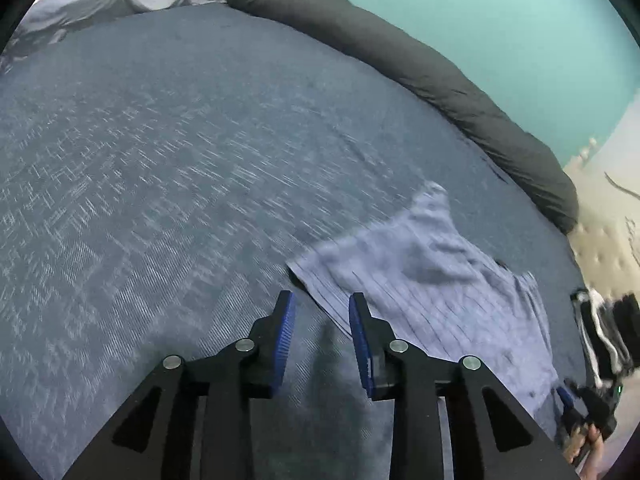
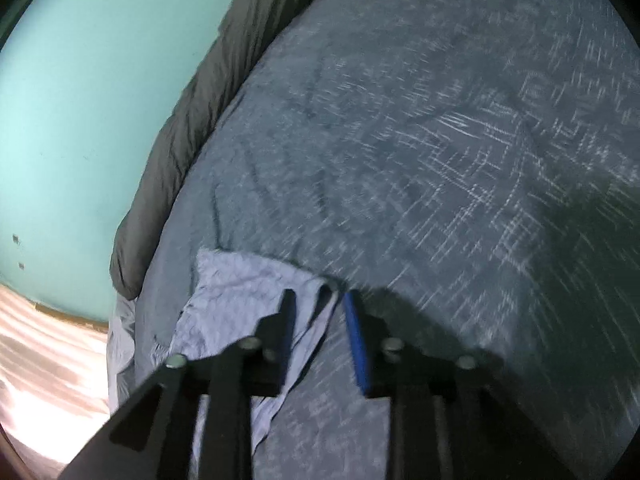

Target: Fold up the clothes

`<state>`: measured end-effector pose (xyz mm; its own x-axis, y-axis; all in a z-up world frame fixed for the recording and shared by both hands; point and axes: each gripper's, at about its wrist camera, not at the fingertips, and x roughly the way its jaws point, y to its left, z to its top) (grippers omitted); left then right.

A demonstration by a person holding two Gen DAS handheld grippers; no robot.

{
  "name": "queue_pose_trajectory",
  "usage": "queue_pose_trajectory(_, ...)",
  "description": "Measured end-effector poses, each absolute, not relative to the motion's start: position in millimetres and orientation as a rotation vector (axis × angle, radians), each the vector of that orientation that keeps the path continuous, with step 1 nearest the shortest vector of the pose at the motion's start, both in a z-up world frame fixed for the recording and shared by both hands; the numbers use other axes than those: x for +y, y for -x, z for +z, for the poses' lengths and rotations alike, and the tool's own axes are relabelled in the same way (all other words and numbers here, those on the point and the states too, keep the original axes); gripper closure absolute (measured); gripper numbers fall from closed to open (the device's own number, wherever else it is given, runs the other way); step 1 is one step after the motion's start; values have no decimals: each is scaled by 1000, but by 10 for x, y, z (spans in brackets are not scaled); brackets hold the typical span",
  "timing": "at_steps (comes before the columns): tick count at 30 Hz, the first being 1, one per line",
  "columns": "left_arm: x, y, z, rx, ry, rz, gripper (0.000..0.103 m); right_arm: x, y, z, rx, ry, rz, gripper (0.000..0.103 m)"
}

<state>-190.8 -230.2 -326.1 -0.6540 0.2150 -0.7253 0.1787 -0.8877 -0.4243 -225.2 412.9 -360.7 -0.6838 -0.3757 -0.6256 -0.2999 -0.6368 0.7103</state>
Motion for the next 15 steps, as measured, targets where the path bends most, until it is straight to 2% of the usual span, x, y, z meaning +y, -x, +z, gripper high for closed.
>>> queue_pose_trajectory(4, -1799, 1732, -3300, -665, 1332, 2527, 72, 3700, 2182, -3454, -1169, -1247, -2416, 75)
queue_pose_trajectory(8, -1287, 1614, -3329, -541, 1355, 2398, 72, 3107, 2179, -3526, -1031, -1338, -2203, 75)
queue_pose_trajectory(15, -980, 1535, -3418, -470, 1387, 2317, 72, 2528, 2127, -3613, -824, -1382, -2099, 75)
